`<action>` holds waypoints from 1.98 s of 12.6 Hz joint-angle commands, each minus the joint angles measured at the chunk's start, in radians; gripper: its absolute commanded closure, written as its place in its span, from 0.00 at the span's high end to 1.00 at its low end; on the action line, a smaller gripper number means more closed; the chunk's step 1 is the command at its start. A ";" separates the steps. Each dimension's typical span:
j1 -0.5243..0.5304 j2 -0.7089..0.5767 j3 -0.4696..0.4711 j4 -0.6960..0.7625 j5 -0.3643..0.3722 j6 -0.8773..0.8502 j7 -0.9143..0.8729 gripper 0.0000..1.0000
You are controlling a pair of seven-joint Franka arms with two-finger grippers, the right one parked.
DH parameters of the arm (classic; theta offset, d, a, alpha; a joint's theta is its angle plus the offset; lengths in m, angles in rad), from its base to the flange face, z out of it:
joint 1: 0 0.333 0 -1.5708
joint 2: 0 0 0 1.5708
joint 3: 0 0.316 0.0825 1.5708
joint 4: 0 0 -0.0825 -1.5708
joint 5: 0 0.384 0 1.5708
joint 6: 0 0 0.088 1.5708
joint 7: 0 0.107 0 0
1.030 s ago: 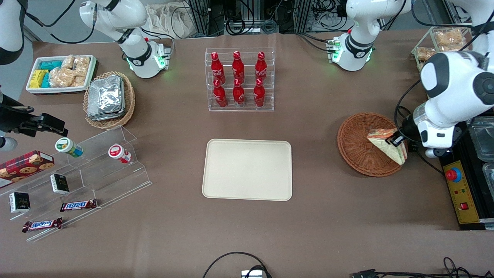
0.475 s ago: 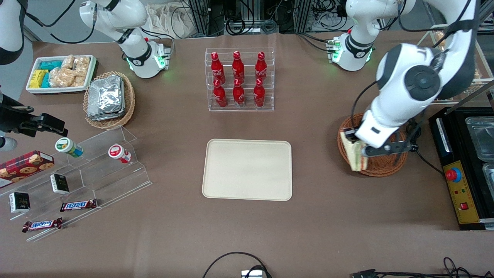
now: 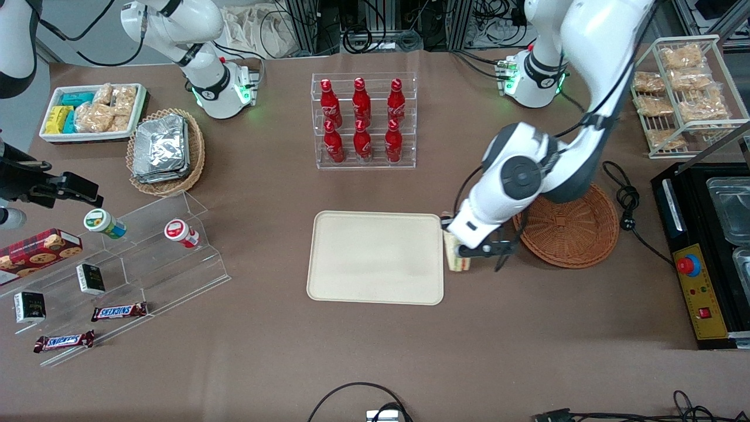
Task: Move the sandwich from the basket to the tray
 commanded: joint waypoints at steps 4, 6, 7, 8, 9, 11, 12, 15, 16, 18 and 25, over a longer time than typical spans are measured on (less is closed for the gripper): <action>-0.130 0.182 0.050 0.110 0.061 0.027 -0.002 0.00; -0.134 0.203 0.053 0.109 0.115 0.055 0.067 0.00; -0.138 0.212 0.072 0.107 0.118 0.092 0.089 0.00; -0.150 0.217 0.081 0.109 0.115 0.114 0.096 0.00; -0.152 0.220 0.093 0.116 0.110 0.131 0.096 0.00; -0.152 0.226 0.109 0.142 0.107 0.137 0.096 0.00; -0.154 0.231 0.113 0.144 0.107 0.154 0.096 0.00; -0.160 0.240 0.124 0.146 0.100 0.212 0.084 0.02; -0.161 0.242 0.124 0.146 0.091 0.214 0.083 0.02; -0.170 0.242 0.124 0.146 0.039 0.214 0.080 0.02; -0.177 0.205 0.126 0.142 0.014 0.201 0.081 1.00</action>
